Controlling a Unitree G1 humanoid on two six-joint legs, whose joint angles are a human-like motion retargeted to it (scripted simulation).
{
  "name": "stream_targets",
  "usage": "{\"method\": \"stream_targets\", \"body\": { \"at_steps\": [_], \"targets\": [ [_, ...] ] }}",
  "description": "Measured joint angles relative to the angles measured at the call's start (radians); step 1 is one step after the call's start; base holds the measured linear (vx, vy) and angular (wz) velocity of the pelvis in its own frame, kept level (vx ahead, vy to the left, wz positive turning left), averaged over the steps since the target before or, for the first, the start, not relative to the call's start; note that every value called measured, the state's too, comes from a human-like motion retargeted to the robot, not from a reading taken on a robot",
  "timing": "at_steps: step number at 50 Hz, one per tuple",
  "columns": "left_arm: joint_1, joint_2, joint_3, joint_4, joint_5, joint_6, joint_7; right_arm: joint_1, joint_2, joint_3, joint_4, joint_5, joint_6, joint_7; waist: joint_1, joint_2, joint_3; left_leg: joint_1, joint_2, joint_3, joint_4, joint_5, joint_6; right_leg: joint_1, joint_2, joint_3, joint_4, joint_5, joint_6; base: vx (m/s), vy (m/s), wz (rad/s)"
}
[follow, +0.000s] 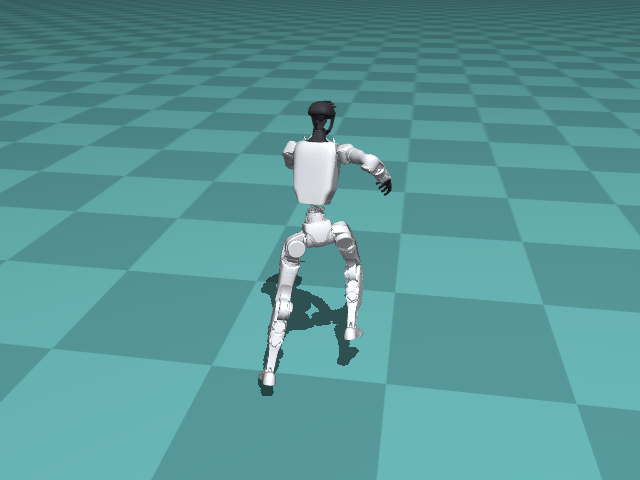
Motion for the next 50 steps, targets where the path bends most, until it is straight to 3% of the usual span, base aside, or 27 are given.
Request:
{"method": "stream_targets", "body": {
  "at_steps": [3, 6, 8, 10, 13, 15, 16, 18, 20, 24, 25, 27, 30, 32, 33, 35, 37, 38, 40, 42, 45, 48, 50],
  "targets": [
    [-0.091, 0.076, -0.082, -0.054, -0.042, -0.039, -0.034, 0.119, -0.045, -0.127, 0.090, -0.042, 0.039, 0.058, -0.007, -0.001, -0.027, 0.109, -0.008, 0.079, 0.042, 0.000, -0.004, 0.051, -0.014, -0.020, -0.539, 0.115, 0.061, 1.48, -0.89, -0.40],
    [0.008, 0.123, -0.047, -0.160, -0.112, -0.061, -0.091, 0.123, -0.076, -0.101, 0.134, -0.053, 0.058, 0.064, 0.039, -0.061, -0.001, 0.169, -0.099, 0.034, 0.381, -0.159, 0.016, 0.223, -0.008, 0.002, -1.091, 0.160, 0.146, 1.52, -0.89, -0.77],
    [0.176, 0.164, 0.024, -0.228, -0.139, -0.040, -0.156, 0.086, -0.098, -0.053, 0.125, -0.056, 0.075, 0.070, 0.075, -0.105, 0.021, 0.146, -0.144, 0.031, 0.734, -0.275, 0.032, 0.319, -0.020, 0.053, -1.270, 0.213, 0.183, 1.48, -0.81, -0.55],
    [0.402, 0.206, 0.112, -0.254, -0.142, 0.004, -0.227, -0.015, -0.103, 0.040, 0.118, -0.032, 0.078, 0.048, 0.137, -0.117, 0.044, 0.068, -0.141, 0.053, 1.118, -0.386, 0.088, 0.363, -0.027, 0.098, -1.254, 0.282, 0.173, 1.40, -0.68, -0.66],
    [0.865, 0.187, 0.193, -0.097, -0.132, 0.065, -0.200, -0.392, -0.035, 0.338, 0.197, -0.047, 0.062, -0.103, 0.275, -0.089, 0.078, -0.090, -0.164, 0.040, 1.596, -0.555, 0.154, 0.317, 0.005, 0.157, -0.927, 0.080, 0.137, 1.39, -0.54, -0.92],
    [1.167, 0.103, 0.225, 0.172, -0.115, 0.132, -0.168, -0.736, 0.101, 0.531, 0.272, -0.097, 0.064, -0.199, 0.379, -0.108, 0.065, -0.233, -0.221, 0.080, 1.803, -0.619, 0.197, 0.317, 0.011, 0.188, -0.814, -0.037, 0.119, 1.43, -0.41, -0.96],
    [1.299, 0.064, 0.268, 0.293, -0.089, 0.161, -0.194, -0.899, 0.210, 0.584, 0.298, -0.112, 0.065, -0.217, 0.441, -0.136, 0.040, -0.320, -0.238, 0.134, 1.842, -0.631, 0.228, 0.337, 0.013, 0.203, -0.832, -0.042, 0.102, 1.47, -0.31, -1.13],
    [1.551, 0.037, 0.336, 0.407, -0.077, 0.177, -0.230, -1.185, 0.416, 0.644, 0.316, -0.135, 0.072, -0.250, 0.600, -0.199, -0.004, -0.477, -0.257, 0.260, 1.837, -0.636, 0.276, 0.401, 0.015, 0.243, -0.913, 0.007, 0.067, 1.51, -0.16, -1.54],
    [1.788, 0.105, 0.361, 0.340, -0.165, 0.147, -0.247, -1.439, 0.549, 0.699, 0.300, -0.169, 0.085, -0.309, 0.802, -0.274, -0.028, -0.588, -0.249, 0.391, 1.703, -0.594, 0.281, 0.487, 0.003, 0.302, -1.033, 0.152, 0.046, 1.57, 0.06, -1.96],
    [2.182, 0.292, 0.472, 0.172, -0.317, 0.161, -0.407, -1.859, 0.466, 0.930, 0.214, -0.239, 0.091, -0.393, 1.128, -0.365, -0.034, -0.634, -0.186, 0.562, 1.167, -0.474, 0.217, 0.665, -0.059, 0.343, -1.233, 0.577, 0.103, 1.61, 0.33, -1.44],
    [2.261, 0.324, 0.520, 0.151, -0.325, 0.177, -0.458, -1.946, 0.425, 0.994, 0.185, -0.249, 0.090, -0.389, 1.172, -0.373, -0.034, -0.617, -0.169, 0.589, 1.000, -0.448, 0.199, 0.712, -0.068, 0.319, -1.255, 0.640, 0.120, 1.65, 0.46, -0.32],
    [2.306, 0.354, 0.595, 0.155, -0.306, 0.221, -0.547, -2.067, 0.374, 1.070, 0.113, -0.266, 0.076, -0.375, 1.198, -0.351, -0.020, -0.523, -0.155, 0.619, 0.596, -0.393, 0.139, 0.807, -0.036, 0.278, -1.185, 0.612, 0.114, 1.69, 0.50, 0.23],
    [2.306, 0.326, 0.712, 0.196, -0.203, 0.304, -0.667, -2.055, 0.358, 1.052, -0.030, -0.250, 0.033, -0.368, 1.184, -0.263, 0.008, -0.337, -0.151, 0.524, 0.054, -0.372, -0.010, 0.901, 0.100, 0.354, -0.838, 0.425, 0.129, 1.75, 0.52, 0.50],
    [2.254, 0.263, 0.783, 0.224, -0.116, 0.322, -0.648, -1.904, 0.368, 0.992, -0.120, -0.229, 0.017, -0.336, 1.145, -0.225, 0.013, -0.273, -0.125, 0.430, -0.031, -0.323, -0.025, 0.884, 0.152, 0.361, -0.499, 0.318, 0.092, 1.69, 0.46, 0.72],
    [2.182, 0.227, 0.798, 0.239, -0.086, 0.312, -0.589, -1.811, 0.373, 0.960, -0.152, -0.221, 0.019, -0.307, 1.121, -0.225, 0.023, -0.257, -0.122, 0.397, -0.011, -0.279, 0.003, 0.851, 0.142, 0.342, -0.316, 0.264, 0.052, 1.58, 0.38, 0.92],
    [1.970, 0.161, 0.785, 0.272, -0.036, 0.272, -0.437, -1.598, 0.376, 0.902, -0.165, -0.188, 0.030, -0.235, 1.062, -0.272, 0.066, -0.290, -0.166, 0.334, 0.189, -0.317, 0.125, 0.753, 0.061, 0.320, 0.043, 0.135, -0.028, 1.47, 0.28, 1.09],
    [1.677, 0.098, 0.731, 0.319, 0.101, 0.234, -0.345, -1.346, 0.386, 0.867, -0.060, -0.132, 0.020, -0.207, 0.994, -0.331, 0.120, -0.343, -0.208, 0.292, 0.480, -0.502, 0.210, 0.646, 0.025, 0.348, 0.324, 0.011, -0.050, 1.39, 0.16, 1.14],
    [1.477, 0.070, 0.674, 0.386, 0.346, 0.190, -0.340, -1.203, 0.406, 0.821, 0.022, -0.048, -0.023, -0.175, 0.958, -0.353, 0.137, -0.355, -0.207, 0.274, 0.585, -0.580, 0.218, 0.583, 0.036, 0.350, 0.423, -0.036, -0.031, 1.37, 0.09, 1.06],
    [1.133, -0.019, 0.570, 0.409, 0.521, 0.194, -0.285, -0.982, 0.409, 0.768, 0.227, -0.068, 0.000, -0.105, 0.874, -0.355, 0.153, -0.302, -0.202, 0.258, 0.641, -0.654, 0.200, 0.439, 0.064, 0.340, 0.542, -0.085, -0.055, 1.35, 0.03, 1.01],
    [0.850, -0.068, 0.422, 0.347, 0.552, 0.198, -0.216, -0.806, 0.345, 0.702, 0.297, -0.047, 0.006, -0.043, 0.731, -0.327, 0.134, -0.215, -0.195, 0.222, 0.567, -0.642, 0.162, 0.297, 0.064, 0.269, 0.514, -0.080, -0.071, 1.35, -0.08, 1.46],
    [0.545, 0.006, 0.175, 0.191, 0.511, 0.167, -0.117, -0.545, 0.160, 0.571, 0.199, 0.078, -0.015, -0.013, 0.452, -0.262, 0.062, -0.074, -0.172, 0.121, 0.349, -0.502, 0.079, 0.148, 0.010, 0.118, 0.271, -0.011, -0.047, 1.39, -0.28, 1.96],
    [0.378, 0.151, -0.016, 0.058, 0.402, 0.114, -0.121, -0.232, 0.018, 0.337, 0.108, 0.137, 0.002, 0.048, 0.208, -0.172, -0.035, 0.059, -0.099, 0.036, 0.097, -0.178, -0.018, 0.137, -0.011, -0.003, -0.180, 0.074, 0.017, 1.42, -0.57, 1.94],
    [0.257, 0.236, -0.108, -0.001, 0.047, 0.056, -0.163, -0.031, -0.055, 0.193, 0.096, 0.122, 0.021, 0.016, 0.134, -0.125, -0.083, 0.131, -0.044, 0.089, -0.011, 0.029, -0.038, 0.180, 0.019, -0.016, -0.561, 0.174, 0.111, 1.41, -0.76, 1.20]
  ]
}}
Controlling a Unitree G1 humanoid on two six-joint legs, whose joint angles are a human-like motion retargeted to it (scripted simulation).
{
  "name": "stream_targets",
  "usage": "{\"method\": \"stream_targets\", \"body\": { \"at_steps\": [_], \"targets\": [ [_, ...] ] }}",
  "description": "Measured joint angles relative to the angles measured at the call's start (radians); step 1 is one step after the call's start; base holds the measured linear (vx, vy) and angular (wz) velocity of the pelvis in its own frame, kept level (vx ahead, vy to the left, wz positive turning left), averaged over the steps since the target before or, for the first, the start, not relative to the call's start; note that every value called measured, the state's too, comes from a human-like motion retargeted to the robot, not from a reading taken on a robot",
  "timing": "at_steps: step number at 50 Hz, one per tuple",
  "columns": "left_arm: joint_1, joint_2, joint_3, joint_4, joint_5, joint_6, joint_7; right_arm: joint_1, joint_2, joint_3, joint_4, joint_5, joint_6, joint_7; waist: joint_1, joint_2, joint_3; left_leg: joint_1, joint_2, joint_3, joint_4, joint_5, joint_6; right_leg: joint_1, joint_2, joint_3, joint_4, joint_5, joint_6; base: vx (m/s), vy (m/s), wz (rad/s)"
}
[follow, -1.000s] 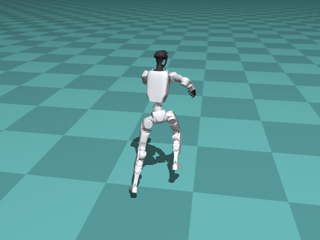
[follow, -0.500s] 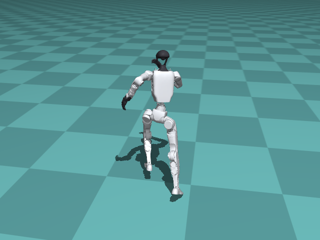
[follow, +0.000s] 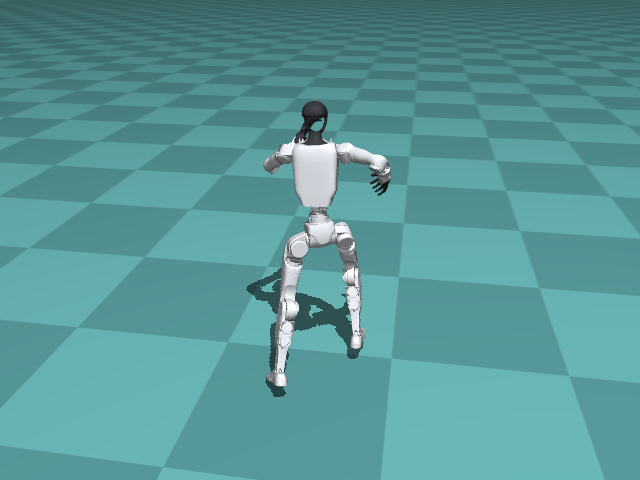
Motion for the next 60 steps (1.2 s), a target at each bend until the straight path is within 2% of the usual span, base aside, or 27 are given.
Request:
{"method": "stream_targets", "body": {
  "at_steps": [2, 3, 5, 7, 10, 12, 15, 17, 20, 23, 25, 27, 30, 32, 33, 35, 37, 40, 42, 45, 47, 50, 52, 54, 57, 58, 60],
  "targets": [
    [-0.055, 0.049, -0.017, -0.054, -0.040, -0.021, -0.019, 0.121, -0.006, -0.129, 0.007, -0.036, 0.034, 0.051, -0.029, -0.012, -0.020, 0.083, 0.017, 0.148, 0.002, 0.037, -0.008, 0.071, -0.001, 0.062, -0.350, 0.062, 0.035, 1.41, -0.88, 0.50],
    [-0.066, 0.065, 0.001, -0.083, -0.052, -0.030, -0.014, 0.146, -0.008, -0.171, 0.010, -0.064, 0.049, 0.066, -0.027, -0.031, -0.018, 0.132, 0.012, 0.210, 0.039, 0.011, 0.006, 0.110, -0.013, 0.103, -0.497, 0.072, 0.047, 1.41, -0.94, -0.08],
    [-0.031, 0.089, 0.078, -0.143, -0.055, -0.052, 0.019, 0.155, -0.022, -0.195, 0.022, -0.124, 0.065, 0.079, 0.000, -0.071, 0.002, 0.211, -0.007, 0.243, 0.186, -0.077, 0.027, 0.182, -0.046, 0.137, -0.699, 0.048, 0.065, 1.41, -0.92, -0.61],
    [0.110, 0.094, 0.203, -0.205, -0.023, -0.065, 0.030, 0.133, -0.053, -0.168, 0.042, -0.190, 0.069, 0.088, 0.045, -0.083, 0.023, 0.216, -0.023, 0.178, 0.446, -0.186, 0.033, 0.241, -0.075, 0.068, -0.776, 0.037, 0.078, 1.35, -0.82, -0.92],
    [0.456, 0.070, 0.429, -0.266, 0.000, -0.049, -0.047, -0.047, -0.101, -0.031, 0.139, -0.324, 0.056, 0.067, 0.125, -0.045, 0.072, 0.122, -0.018, 0.081, 0.923, -0.332, 0.077, 0.252, -0.078, 0.048, -0.654, 0.122, 0.048, 1.23, -0.62, -0.93],
    [0.783, 0.004, 0.514, -0.226, -0.096, -0.018, -0.094, -0.327, -0.084, 0.185, 0.307, -0.423, 0.048, -0.024, 0.184, 0.017, 0.132, 0.018, 0.009, 0.025, 1.216, -0.430, 0.132, 0.183, -0.038, 0.095, -0.387, 0.032, 0.006, 1.14, -0.46, -0.95],
    [1.187, -0.112, 0.453, 0.070, -0.241, 0.114, -0.196, -0.786, 0.086, 0.449, 0.537, -0.556, 0.069, -0.188, 0.282, 0.054, 0.185, -0.189, -0.034, -0.046, 1.527, -0.550, 0.219, 0.174, -0.001, 0.099, -0.167, -0.139, -0.036, 1.11, -0.35, -0.65],
    [1.362, -0.145, 0.399, 0.302, -0.192, 0.186, -0.237, -1.004, 0.242, 0.511, 0.524, -0.547, 0.068, -0.268, 0.375, 0.031, 0.169, -0.347, -0.116, -0.025, 1.584, -0.583, 0.276, 0.217, 0.015, 0.107, -0.185, -0.165, -0.067, 1.11, -0.22, -0.56],
    [1.574, -0.114, 0.369, 0.470, -0.185, 0.212, -0.287, -1.273, 0.407, 0.635, 0.368, -0.497, 0.069, -0.313, 0.553, -0.056, 0.110, -0.555, -0.215, 0.114, 1.455, -0.573, 0.320, 0.310, 0.022, 0.137, -0.332, -0.096, -0.083, 1.14, -0.07, -0.65],
    [1.758, -0.034, 0.413, 0.453, -0.263, 0.237, -0.393, -1.452, 0.454, 0.750, 0.151, -0.466, 0.069, -0.300, 0.715, -0.140, 0.050, -0.620, -0.276, 0.284, 1.047, -0.494, 0.303, 0.442, 0.021, 0.173, -0.518, 0.126, -0.052, 1.20, 0.14, -0.39],
    [1.855, 0.012, 0.467, 0.436, -0.256, 0.259, -0.464, -1.523, 0.464, 0.786, 0.003, -0.428, 0.049, -0.272, 0.797, -0.159, 0.026, -0.572, -0.303, 0.382, 0.662, -0.391, 0.260, 0.510, 0.048, 0.240, -0.561, 0.283, -0.012, 1.23, 0.22, -0.21],
    [1.923, 0.034, 0.546, 0.432, -0.224, 0.286, -0.516, -1.570, 0.467, 0.794, -0.131, -0.380, 0.018, -0.247, 0.849, -0.121, 0.016, -0.475, -0.278, 0.498, 0.278, -0.270, 0.194, 0.559, 0.132, 0.324, -0.499, 0.330, 0.000, 1.25, 0.20, -0.18],
    [1.977, 0.017, 0.667, 0.428, -0.174, 0.324, -0.558, -1.602, 0.465, 0.802, -0.300, -0.323, -0.019, -0.243, 0.859, -0.017, 0.019, -0.377, -0.177, 0.779, -0.050, -0.099, 0.117, 0.590, 0.235, 0.291, -0.248, 0.259, -0.079, 1.25, 0.20, 0.21],
    [1.963, 0.006, 0.686, 0.427, -0.180, 0.328, -0.540, -1.585, 0.459, 0.802, -0.334, -0.311, -0.026, -0.240, 0.823, 0.021, 0.007, -0.356, -0.135, 0.943, -0.056, -0.153, 0.145, 0.588, 0.218, 0.172, -0.080, 0.211, -0.141, 1.16, 0.27, 1.06],
    [1.925, -0.018, 0.686, 0.427, -0.201, 0.341, -0.507, -1.561, 0.432, 0.801, -0.381, -0.288, -0.026, -0.229, 0.780, 0.026, 0.032, -0.351, -0.143, 0.977, -0.014, -0.257, 0.187, 0.533, 0.161, 0.140, 0.100, 0.137, -0.160, 0.96, 0.23, 1.38],
    [1.791, -0.033, 0.627, 0.468, -0.227, 0.335, -0.413, -1.506, 0.399, 0.791, -0.386, -0.263, -0.008, -0.208, 0.701, -0.012, 0.076, -0.372, -0.165, 0.909, 0.165, -0.521, 0.277, 0.437, 0.048, 0.131, 0.379, 0.008, -0.163, 0.89, 0.18, 1.75],
    [1.556, -0.010, 0.525, 0.568, -0.166, 0.306, -0.294, -1.432, 0.391, 0.791, -0.266, -0.298, 0.013, -0.219, 0.631, -0.061, 0.132, -0.410, -0.177, 0.800, 0.393, -0.695, 0.330, 0.340, -0.021, 0.178, 0.587, -0.104, -0.149, 0.84, 0.09, 2.36],
    [1.080, -0.011, 0.396, 0.656, -0.024, 0.251, -0.133, -1.306, 0.387, 0.749, 0.045, -0.480, 0.037, -0.248, 0.532, -0.067, 0.217, -0.442, -0.208, 0.651, 0.608, -0.800, 0.330, 0.174, -0.037, 0.243, 0.793, -0.212, -0.141, 0.72, 0.07, 3.17],
    [0.826, -0.074, 0.332, 0.521, -0.165, 0.197, -0.118, -1.205, 0.380, 0.678, 0.160, -0.538, 0.024, -0.265, 0.456, -0.023, 0.259, -0.410, -0.253, 0.527, 0.590, -0.799, 0.295, 0.062, -0.020, 0.255, 0.823, -0.252, -0.165, 0.66, 0.10, 3.57],
    [0.599, -0.078, 0.210, 0.167, -0.331, 0.113, -0.155, -1.018, 0.329, 0.576, 0.132, -0.413, -0.012, -0.284, 0.308, 0.065, 0.290, -0.313, -0.285, 0.329, 0.450, -0.726, 0.206, -0.071, 0.049, 0.221, 0.699, -0.303, -0.207, 0.71, 0.04, 3.59],
    [0.513, -0.004, 0.176, -0.081, -0.230, 0.088, -0.200, -0.851, 0.279, 0.483, 0.073, -0.354, -0.023, -0.229, 0.193, 0.124, 0.295, -0.233, -0.265, 0.175, 0.334, -0.624, 0.142, -0.098, 0.155, 0.204, 0.488, -0.292, -0.188, 0.80, -0.08, 3.94],
    [0.435, 0.065, 0.190, -0.357, -0.127, 0.059, -0.231, -0.613, 0.256, 0.359, 0.032, -0.313, -0.020, -0.138, 0.034, 0.177, 0.289, -0.131, -0.221, -0.022, 0.189, -0.428, 0.073, -0.083, 0.280, 0.220, 0.079, -0.194, -0.113, 0.85, -0.20, 4.10],
    [0.420, 0.056, 0.208, -0.460, -0.161, 0.023, -0.207, -0.491, 0.283, 0.296, 0.035, -0.321, -0.009, -0.105, -0.040, 0.176, 0.269, -0.087, -0.210, -0.058, 0.136, -0.307, 0.044, -0.032, 0.262, 0.211, -0.218, -0.120, -0.066, 0.85, -0.32, 3.99],
    [0.416, 0.044, 0.244, -0.507, -0.194, -0.015, -0.169, -0.401, 0.325, 0.250, 0.057, -0.359, 0.009, -0.102, -0.078, 0.144, 0.240, -0.048, -0.207, 0.012, 0.141, -0.263, 0.038, 0.031, 0.198, 0.200, -0.480, -0.082, -0.022, 0.83, -0.44, 3.79],
    [0.435, 0.032, 0.329, -0.507, -0.207, -0.029, -0.116, -0.287, 0.383, 0.202, 0.092, -0.369, 0.037, -0.124, -0.061, 0.075, 0.204, -0.001, -0.181, 0.169, 0.286, -0.350, 0.088, 0.132, 0.079, 0.188, -0.708, -0.063, 0.020, 0.78, -0.57, 3.23],
    [0.453, 0.023, 0.353, -0.494, -0.212, -0.024, -0.115, -0.255, 0.387, 0.196, 0.096, -0.365, 0.036, -0.139, -0.034, 0.055, 0.195, -0.011, -0.171, 0.176, 0.392, -0.397, 0.113, 0.162, 0.036, 0.164, -0.724, -0.050, 0.025, 0.69, -0.61, 2.67],
    [0.511, -0.031, 0.358, -0.447, -0.284, -0.042, 0.031, -0.213, 0.367, 0.202, 0.088, -0.402, 0.035, -0.235, 0.035, 0.027, 0.190, -0.081, -0.173, 0.124, 0.661, -0.492, 0.177, 0.205, -0.050, 0.098, -0.680, 0.043, 0.020, 0.60, -0.58, 2.39]
  ]
}}
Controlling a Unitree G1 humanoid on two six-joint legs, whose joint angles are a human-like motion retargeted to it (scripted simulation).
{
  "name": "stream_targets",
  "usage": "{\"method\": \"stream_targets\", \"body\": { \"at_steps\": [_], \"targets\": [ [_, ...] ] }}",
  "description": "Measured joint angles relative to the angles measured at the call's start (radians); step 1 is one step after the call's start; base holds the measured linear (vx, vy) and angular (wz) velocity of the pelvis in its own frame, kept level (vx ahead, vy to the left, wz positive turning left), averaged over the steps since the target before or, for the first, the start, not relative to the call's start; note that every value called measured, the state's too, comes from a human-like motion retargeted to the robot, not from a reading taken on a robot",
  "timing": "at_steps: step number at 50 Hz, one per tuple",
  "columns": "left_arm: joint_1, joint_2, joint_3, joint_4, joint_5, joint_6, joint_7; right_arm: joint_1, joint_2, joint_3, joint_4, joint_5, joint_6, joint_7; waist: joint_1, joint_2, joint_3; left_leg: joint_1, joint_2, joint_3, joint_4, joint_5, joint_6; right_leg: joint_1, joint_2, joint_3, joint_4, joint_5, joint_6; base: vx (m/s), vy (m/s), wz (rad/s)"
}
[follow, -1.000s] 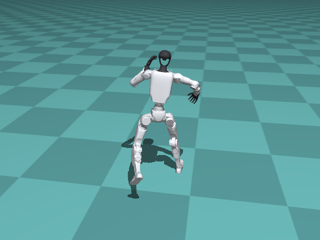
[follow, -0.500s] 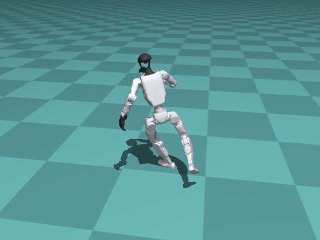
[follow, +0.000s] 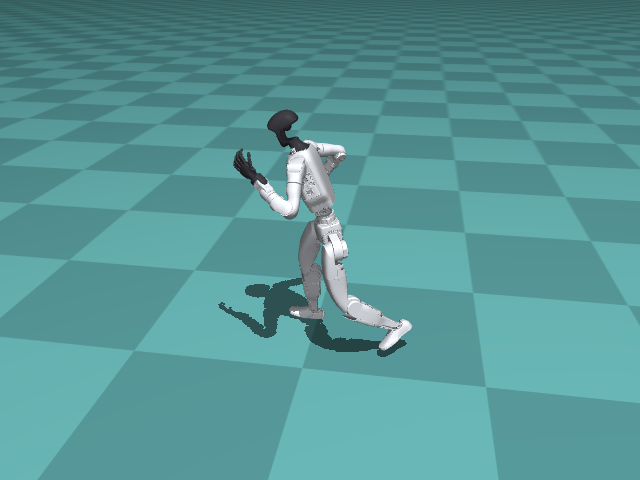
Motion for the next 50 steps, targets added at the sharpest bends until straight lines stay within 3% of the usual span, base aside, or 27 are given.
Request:
{"method": "stream_targets", "body": {
  "at_steps": [2, 5, 7, 10, 12, 15, 18, 20, 22, 24, 28, 30, 32, 34, 37, 39, 40, 42, 45, 47, 48, 50],
  "targets": [
    [0.075, -0.014, 0.042, 0.058, 0.077, 0.035, -0.170, 0.002, -0.034, 0.021, 0.001, -0.054, -0.044, -0.053, 0.084, 0.006, 0.012, -0.106, 0.013, -0.065, 0.279, -0.099, 0.037, 0.003, -0.050, -0.078, 0.158, 0.030, 0.029, 0.48, -0.54, 1.97],
    [0.286, -0.097, 0.059, 0.275, 0.220, 0.090, -0.148, -0.173, -0.094, 0.095, 0.164, -0.116, 0.003, -0.101, 0.227, 0.046, 0.077, -0.221, 0.054, -0.070, 0.588, -0.217, 0.072, -0.041, -0.073, -0.125, 0.480, -0.133, 0.042, 0.40, -0.47, 0.99],
    [0.439, -0.194, 0.025, 0.516, 0.233, 0.150, -0.120, -0.401, -0.163, 0.144, 0.342, -0.146, 0.074, -0.074, 0.303, 0.063, 0.099, -0.298, 0.069, -0.006, 0.724, -0.249, 0.089, -0.048, -0.085, -0.132, 0.595, -0.185, 0.001, 0.37, -0.30, 0.57],
    [0.622, -0.244, -0.038, 0.854, 0.130, 0.182, -0.092, -0.747, -0.275, 0.205, 0.407, -0.128, 0.084, -0.036, 0.398, 0.060, 0.070, -0.457, 0.078, 0.095, 0.877, -0.273, 0.112, -0.033, -0.107, -0.162, 0.652, -0.218, -0.059, 0.40, -0.15, 0.77],
    [0.741, -0.139, -0.073, 0.948, 0.154, 0.186, -0.119, -0.950, -0.334, 0.276, 0.329, -0.050, 0.069, -0.020, 0.477, 0.033, 0.017, -0.585, 0.095, 0.159, 0.931, -0.272, 0.133, -0.006, -0.110, -0.198, 0.606, -0.215, -0.080, 0.46, -0.05, 0.79],
    [0.941, 0.030, -0.044, 0.937, 0.137, 0.201, -0.213, -1.211, -0.365, 0.420, 0.157, 0.061, 0.051, -0.076, 0.625, -0.031, -0.065, -0.739, 0.114, 0.245, 0.897, -0.243, 0.168, 0.059, -0.093, -0.228, 0.432, -0.095, -0.102, 0.57, 0.12, 0.44],
    [1.147, 0.145, 0.084, 0.825, 0.074, 0.208, -0.330, -1.352, -0.334, 0.471, -0.076, 0.124, 0.032, -0.085, 0.789, -0.114, -0.124, -0.777, 0.093, 0.325, 0.711, -0.181, 0.168, 0.173, -0.083, -0.219, 0.182, 0.198, -0.083, 0.75, 0.33, 0.27],
    [1.289, 0.194, 0.198, 0.745, 0.037, 0.208, -0.394, -1.410, -0.301, 0.484, -0.226, 0.138, 0.030, -0.072, 0.883, -0.171, -0.164, -0.759, 0.061, 0.377, 0.528, -0.130, 0.151, 0.237, -0.087, -0.185, 0.047, 0.413, -0.041, 0.84, 0.41, 0.49],
    [1.414, 0.189, 0.331, 0.662, -0.018, 0.211, -0.427, -1.481, -0.231, 0.548, -0.365, 0.105, 0.024, -0.106, 0.923, -0.212, -0.181, -0.699, 0.025, 0.432, 0.286, -0.079, 0.126, 0.279, -0.073, -0.106, -0.006, 0.494, -0.011, 0.85, 0.42, 0.87],
    [1.484, 0.143, 0.425, 0.566, -0.091, 0.214, -0.443, -1.532, -0.160, 0.621, -0.487, 0.098, 0.008, -0.118, 0.928, -0.214, -0.187, -0.596, -0.011, 0.488, 0.002, -0.039, 0.097, 0.314, -0.025, -0.015, 0.033, 0.449, -0.005, 0.85, 0.42, 1.21],
    [1.396, 0.035, 0.428, 0.403, -0.171, 0.211, -0.408, -1.405, -0.065, 0.632, -0.580, 0.176, -0.017, -0.083, 0.881, -0.139, -0.170, -0.356, -0.058, 0.504, -0.447, 0.006, -0.009, 0.314, 0.095, 0.048, 0.418, 0.282, -0.015, 0.86, 0.40, 1.44],
    [1.254, -0.019, 0.369, 0.358, -0.142, 0.211, -0.358, -1.273, -0.056, 0.579, -0.537, 0.150, 0.013, -0.059, 0.824, -0.122, -0.147, -0.308, -0.083, 0.441, -0.457, -0.087, 0.010, 0.242, 0.067, 0.018, 0.728, 0.173, -0.063, 0.78, 0.32, 1.95],
    [1.031, -0.099, 0.269, 0.364, -0.075, 0.172, -0.242, -1.135, -0.021, 0.518, -0.429, 0.119, 0.045, -0.019, 0.722, -0.148, -0.099, -0.335, -0.117, 0.356, -0.311, -0.231, 0.091, 0.121, 0.017, 0.045, 1.042, 0.022, -0.124, 0.72, 0.19, 2.51],
    [0.724, -0.187, 0.128, 0.428, 0.025, 0.104, -0.059, -0.980, 0.047, 0.450, -0.237, 0.120, 0.060, -0.032, 0.599, -0.167, -0.035, -0.368, -0.142, 0.263, -0.146, -0.339, 0.135, -0.010, 0.030, 0.108, 1.307, -0.109, -0.146, 0.73, 0.07, 2.88],
    [0.205, -0.308, -0.063, 0.515, 0.145, 0.053, 0.132, -0.712, 0.145, 0.283, 0.058, 0.170, 0.065, -0.067, 0.396, -0.143, 0.054, -0.313, -0.175, 0.115, -0.099, -0.379, 0.112, -0.193, 0.068, 0.150, 1.570, -0.228, -0.129, 0.86, 0.05, 3.10],
    [-0.091, -0.345, -0.117, 0.487, 0.194, 0.046, 0.140, -0.507, 0.121, 0.150, 0.074, 0.294, 0.021, -0.024, 0.239, -0.072, 0.090, -0.243, -0.144, 0.016, -0.116, -0.374, 0.080, -0.286, 0.065, 0.107, 1.632, -0.282, -0.145, 1.03, 0.04, 2.60],
    [-0.231, -0.342, -0.127, 0.458, 0.212, 0.038, 0.136, -0.419, 0.087, 0.096, 0.051, 0.381, -0.006, 0.001, 0.170, -0.032, 0.110, -0.189, -0.115, -0.024, -0.165, -0.365, 0.049, -0.335, 0.073, 0.085, 1.631, -0.309, -0.164, 1.09, -0.01, 1.83],
    [-0.425, -0.302, -0.127, 0.399, 0.268, 0.022, 0.126, -0.254, -0.026, -0.026, 0.003, 0.493, -0.026, 0.093, 0.011, 0.041, 0.106, -0.098, -0.060, -0.097, -0.304, -0.238, 0.000, -0.417, 0.060, 0.021, 1.527, -0.310, -0.182, 1.20, -0.10, 1.60],
    [-0.540, -0.246, -0.126, 0.334, 0.245, -0.009, 0.120, -0.068, -0.155, -0.194, -0.006, 0.636, 0.004, 0.225, -0.169, 0.138, 0.054, 0.011, 0.027, -0.160, -0.505, 0.114, -0.084, -0.480, 0.087, -0.066, 1.203, -0.241, -0.175, 1.34, -0.30, 1.11],
    [-0.512, -0.217, -0.118, 0.303, 0.199, -0.029, 0.107, 0.026, -0.190, -0.277, 0.017, 0.675, 0.059, 0.304, -0.232, 0.180, 0.000, 0.062, 0.061, -0.181, -0.595, 0.367, -0.136, -0.459, 0.132, -0.086, 0.894, -0.165, -0.148, 1.44, -0.44, 0.85],
    [-0.490, -0.202, -0.110, 0.286, 0.183, -0.028, 0.083, 0.067, -0.192, -0.311, 0.027, 0.674, 0.090, 0.340, -0.248, 0.188, -0.025, 0.088, 0.069, -0.182, -0.623, 0.440, -0.153, -0.431, 0.156, -0.074, 0.725, -0.130, -0.124, 1.47, -0.48, 0.83],
    [-0.446, -0.181, -0.084, 0.243, 0.144, -0.005, 0.007, 0.116, -0.157, -0.349, 0.042, 0.663, 0.136, 0.380, -0.251, 0.160, -0.049, 0.155, 0.058, -0.157, -0.603, 0.429, -0.133, -0.326, 0.185, -0.006, 0.392, -0.081, -0.061, 1.48, -0.52, 0.76]
  ]
}}
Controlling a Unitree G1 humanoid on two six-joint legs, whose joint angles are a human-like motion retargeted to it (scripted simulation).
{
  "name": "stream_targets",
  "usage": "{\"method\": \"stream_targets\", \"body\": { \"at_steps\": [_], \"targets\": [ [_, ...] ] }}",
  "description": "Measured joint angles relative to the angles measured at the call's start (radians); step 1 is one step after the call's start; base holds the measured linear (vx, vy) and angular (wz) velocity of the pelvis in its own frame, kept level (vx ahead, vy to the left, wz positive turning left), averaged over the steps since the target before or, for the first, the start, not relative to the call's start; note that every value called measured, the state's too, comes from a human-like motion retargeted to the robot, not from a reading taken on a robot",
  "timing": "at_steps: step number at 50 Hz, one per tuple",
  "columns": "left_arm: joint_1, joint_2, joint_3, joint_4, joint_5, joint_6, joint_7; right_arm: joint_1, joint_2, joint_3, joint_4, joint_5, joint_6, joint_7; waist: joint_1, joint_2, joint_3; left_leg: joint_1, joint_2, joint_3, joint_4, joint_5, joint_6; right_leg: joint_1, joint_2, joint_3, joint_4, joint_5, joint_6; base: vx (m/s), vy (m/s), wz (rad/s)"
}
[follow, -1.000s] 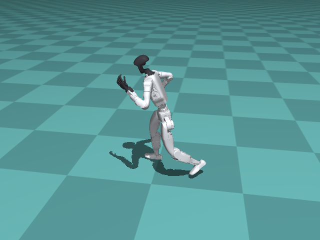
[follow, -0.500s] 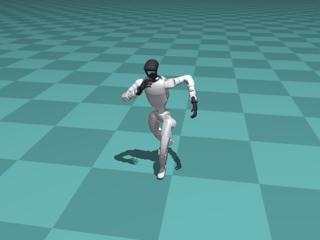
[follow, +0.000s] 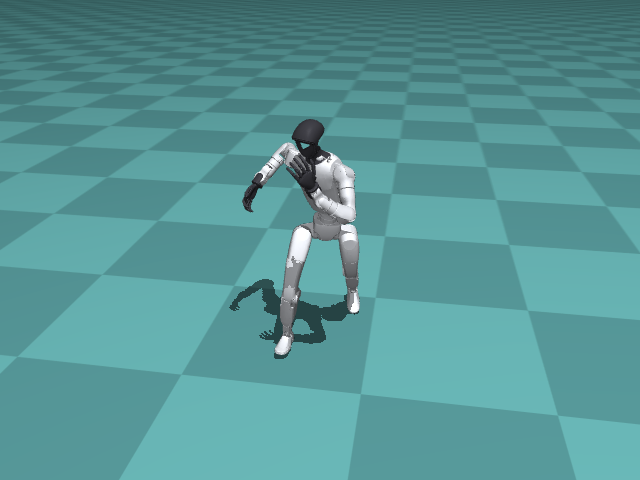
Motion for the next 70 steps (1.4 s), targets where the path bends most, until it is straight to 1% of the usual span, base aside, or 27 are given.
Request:
{"method": "stream_targets", "body": {
  "at_steps": [3, 6, 10, 13, 16, 18, 21, 23, 25, 28, 30, 31, 33, 35, 37, 41, 45, 47, 50, 52, 55, 57, 60, 63, 65, 67, 70],
  "targets": [
    [0.126, 0.006, 0.040, -0.062, -0.067, 0.041, -0.085, -0.032, 0.077, 0.020, 0.006, -0.037, 0.010, -0.046, 0.051, -0.116, 0.029, 0.030, -0.064, 0.028, 0.362, -0.185, 0.083, 0.206, -0.040, 0.095, -0.298, 0.013, 0.060, 1.44, -0.56, 0.34],
    [0.376, 0.030, 0.107, -0.080, -0.100, 0.090, -0.174, -0.169, 0.048, 0.127, 0.035, -0.112, -0.005, -0.126, 0.134, -0.161, 0.060, -0.146, -0.092, 0.023, 0.966, -0.377, 0.131, 0.287, -0.067, 0.133, -0.271, 0.045, 0.047, 1.27, -0.49, -0.06],
    [0.811, 0.050, 0.093, 0.140, -0.077, 0.143, -0.118, -0.651, -0.048, 0.544, 0.078, -0.240, -0.065, -0.317, 0.285, -0.129, 0.113, -0.542, -0.101, 0.033, 1.710, -0.596, 0.199, 0.234, -0.068, 0.150, 0.066, -0.186, 0.012, 1.16, -0.38, -0.20],
    [1.111, 0.122, 0.082, 0.394, -0.040, 0.182, -0.143, -1.179, 0.020, 0.814, -0.007, -0.325, -0.086, -0.376, 0.488, -0.197, 0.066, -0.864, -0.131, 0.180, 1.939, -0.628, 0.237, 0.279, -0.093, 0.193, 0.072, -0.255, 0.027, 1.28, -0.32, -0.84],
    [1.481, 0.143, 0.220, 0.388, -0.200, 0.163, -0.171, -1.599, 0.204, 0.929, -0.085, -0.343, -0.072, -0.383, 0.755, -0.311, -0.005, -1.077, -0.069, 0.336, 1.833, -0.597, 0.218, 0.400, -0.100, 0.291, -0.116, -0.110, 0.009, 1.51, -0.13, -2.02],
    [1.706, 0.122, 0.333, 0.335, -0.281, 0.166, -0.231, -1.753, 0.288, 0.990, -0.161, -0.320, -0.085, -0.392, 0.928, -0.384, -0.047, -1.134, 0.011, 0.424, 1.640, -0.561, 0.217, 0.499, -0.125, 0.344, -0.277, 0.125, 0.007, 1.66, 0.13, -2.03],
    [1.893, 0.096, 0.440, 0.286, -0.286, 0.186, -0.337, -1.848, 0.309, 1.094, -0.298, -0.378, -0.111, -0.387, 1.134, -0.452, -0.084, -1.096, 0.098, 0.549, 1.220, -0.484, 0.216, 0.622, -0.182, 0.309, -0.441, 0.461, 0.081, 1.70, 0.34, -1.38],
    [1.940, 0.096, 0.482, 0.251, -0.289, 0.203, -0.376, -1.859, 0.316, 1.149, -0.369, -0.417, -0.116, -0.371, 1.215, -0.470, -0.087, -1.010, 0.091, 0.596, 0.848, -0.423, 0.175, 0.697, -0.207, 0.233, -0.447, 0.506, 0.085, 1.72, 0.48, -0.87],
    [1.941, 0.113, 0.501, 0.211, -0.272, 0.219, -0.386, -1.815, 0.320, 1.165, -0.413, -0.420, -0.118, -0.336, 1.254, -0.453, -0.070, -0.862, 0.043, 0.588, 0.419, -0.379, 0.093, 0.782, -0.200, 0.206, -0.362, 0.453, 0.066, 1.75, 0.57, -0.66],
    [1.872, 0.170, 0.503, 0.161, -0.168, 0.247, -0.409, -1.616, 0.283, 1.108, -0.413, -0.411, -0.105, -0.271, 1.235, -0.354, -0.043, -0.608, 0.059, 0.519, 0.021, -0.368, 0.000, 0.881, -0.082, 0.299, -0.013, 0.318, 0.069, 1.76, 0.65, -0.12],
    [1.777, 0.201, 0.485, 0.151, -0.093, 0.255, -0.406, -1.449, 0.254, 1.044, -0.347, -0.423, -0.085, -0.231, 1.162, -0.327, -0.033, -0.532, 0.087, 0.466, 0.020, -0.301, 0.025, 0.847, -0.031, 0.311, 0.358, 0.209, 0.036, 1.65, 0.58, 0.70],
    [1.684, 0.204, 0.451, 0.176, -0.066, 0.244, -0.362, -1.357, 0.258, 1.011, -0.275, -0.408, -0.077, -0.230, 1.107, -0.348, -0.019, -0.549, 0.082, 0.429, 0.127, -0.308, 0.074, 0.795, -0.055, 0.286, 0.560, 0.143, -0.001, 1.54, 0.48, 1.15],
    [1.422, 0.197, 0.338, 0.298, 0.168, 0.167, -0.313, -1.169, 0.299, 0.926, -0.120, -0.250, -0.128, -0.279, 0.972, -0.407, 0.027, -0.613, 0.062, 0.339, 0.410, -0.431, 0.185, 0.707, -0.115, 0.216, 0.916, -0.003, -0.046, 1.44, 0.38, 1.66],
    [1.009, 0.164, 0.143, 0.439, 0.345, 0.151, -0.177, -0.998, 0.337, 0.846, 0.074, -0.215, -0.155, -0.337, 0.860, -0.421, 0.086, -0.621, 0.043, 0.287, 0.582, -0.570, 0.200, 0.590, -0.130, 0.181, 1.197, -0.128, -0.113, 1.37, 0.26, 1.74],
    [0.576, 0.118, -0.026, 0.471, 0.493, 0.173, -0.132, -0.821, 0.289, 0.748, 0.139, -0.190, -0.149, -0.297, 0.765, -0.399, 0.111, -0.550, 0.033, 0.260, 0.568, -0.619, 0.173, 0.430, -0.106, 0.144, 1.338, -0.188, -0.154, 1.35, 0.14, 1.48],
    [0.015, 0.007, -0.213, 0.346, 0.517, 0.171, -0.081, -0.416, 0.035, 0.503, 0.001, -0.040, -0.099, -0.094, 0.469, -0.298, 0.046, -0.373, 0.049, 0.182, 0.305, -0.506, 0.072, 0.092, -0.087, 0.000, 1.216, -0.170, -0.139, 1.45, -0.07, 1.54],
    [-0.144, 0.009, -0.285, 0.201, 0.353, 0.111, -0.047, -0.076, -0.122, 0.192, -0.052, 0.018, -0.038, 0.055, 0.133, -0.142, -0.040, -0.220, 0.133, 0.082, 0.025, -0.060, -0.048, -0.003, -0.101, -0.188, 0.628, -0.059, -0.105, 1.58, -0.45, 1.52],
    [-0.196, 0.052, -0.274, 0.161, 0.002, 0.038, -0.102, 0.004, -0.154, 0.112, -0.019, 0.034, -0.048, 0.045, 0.078, -0.106, -0.091, -0.169, 0.152, 0.075, -0.031, 0.106, -0.067, 0.038, -0.075, -0.236, 0.172, 0.046, 0.008, 1.63, -0.70, 0.61],
    [-0.113, 0.109, -0.172, 0.086, -0.068, 0.020, -0.138, -0.015, -0.072, 0.060, 0.025, -0.038, -0.019, 0.023, 0.032, -0.162, -0.113, -0.036, 0.095, 0.043, 0.050, 0.030, -0.067, 0.171, -0.086, -0.191, -0.388, 0.114, 0.105, 1.67, -0.82, 0.26],
    [0.031, 0.141, -0.098, 0.054, -0.082, 0.023, -0.128, -0.081, -0.024, 0.111, 0.032, -0.074, -0.009, -0.013, 0.061, -0.214, -0.097, 0.027, 0.034, -0.036, 0.252, -0.058, -0.054, 0.241, -0.101, -0.124, -0.503, 0.082, 0.138, 1.65, -0.81, -0.57],
    [0.355, 0.164, 0.050, 0.052, -0.096, 0.063, -0.180, -0.218, -0.001, 0.241, 0.045, -0.165, -0.043, -0.096, 0.168, -0.233, -0.064, -0.024, -0.063, -0.091, 0.768, -0.149, -0.036, 0.319, -0.102, -0.052, -0.479, 0.133, 0.106, 1.56, -0.64, -1.20],
    [0.627, 0.145, 0.129, 0.113, -0.082, 0.090, -0.167, -0.374, -0.006, 0.366, 0.077, -0.235, -0.076, -0.204, 0.266, -0.196, -0.017, -0.127, -0.052, -0.037, 1.138, -0.221, 0.025, 0.320, -0.076, 0.009, -0.329, 0.117, 0.041, 1.47, -0.43, -1.54],
    [1.036, 0.089, 0.158, 0.305, -0.128, 0.148, -0.062, -0.691, 0.022, 0.544, 0.058, -0.245, -0.081, -0.304, 0.425, -0.135, 0.061, -0.310, 0.018, 0.065, 1.569, -0.390, 0.165, 0.290, -0.033, 0.087, -0.005, -0.117, -0.035, 1.44, -0.30, -1.48],
    [1.359, 0.089, 0.186, 0.452, -0.164, 0.182, 0.025, -1.077, 0.170, 0.684, -0.071, -0.193, -0.078, -0.330, 0.595, -0.176, 0.024, -0.561, 0.091, 0.232, 1.733, -0.521, 0.313, 0.337, -0.025, 0.140, 0.009, -0.171, -0.054, 1.47, -0.18, -1.17],
    [1.551, 0.133, 0.245, 0.453, -0.173, 0.184, 0.041, -1.265, 0.280, 0.733, -0.194, -0.194, -0.080, -0.342, 0.746, -0.238, -0.027, -0.709, 0.046, 0.312, 1.659, -0.500, 0.297, 0.425, -0.029, 0.195, -0.100, -0.096, -0.056, 1.56, 0.06, -1.38],
    [1.720, 0.176, 0.338, 0.401, -0.214, 0.182, -0.010, -1.398, 0.341, 0.778, -0.317, -0.229, -0.089, -0.360, 0.897, -0.312, -0.068, -0.802, -0.005, 0.359, 1.450, -0.447, 0.232, 0.537, -0.058, 0.249, -0.241, 0.087, -0.038, 1.63, 0.25, -1.36],
    [1.875, 0.221, 0.437, 0.335, -0.250, 0.180, -0.120, -1.540, 0.353, 0.871, -0.463, -0.329, -0.121, -0.395, 1.064, -0.396, -0.108, -0.814, 0.036, 0.464, 1.021, -0.378, 0.188, 0.684, -0.101, 0.266, -0.408, 0.430, 0.025, 1.65, 0.36, -0.95]
  ]
}}
